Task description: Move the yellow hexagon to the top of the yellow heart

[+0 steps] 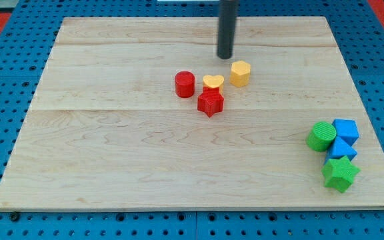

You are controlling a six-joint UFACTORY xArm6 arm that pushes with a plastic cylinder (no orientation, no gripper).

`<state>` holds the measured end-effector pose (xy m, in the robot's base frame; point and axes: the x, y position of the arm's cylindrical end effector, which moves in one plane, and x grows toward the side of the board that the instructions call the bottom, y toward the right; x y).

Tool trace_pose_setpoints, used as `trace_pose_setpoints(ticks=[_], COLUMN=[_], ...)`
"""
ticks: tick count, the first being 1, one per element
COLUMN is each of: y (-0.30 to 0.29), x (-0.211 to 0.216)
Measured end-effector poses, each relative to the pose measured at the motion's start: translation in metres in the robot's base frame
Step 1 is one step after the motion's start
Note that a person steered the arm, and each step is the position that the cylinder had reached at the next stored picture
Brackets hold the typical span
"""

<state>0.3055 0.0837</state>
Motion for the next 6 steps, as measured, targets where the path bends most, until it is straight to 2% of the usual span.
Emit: trace_pose_setpoints(ticks=[1,2,3,6], y=[0.048,0.06,0.059,0.003], x=[0.017,0.047,0.059,0.047])
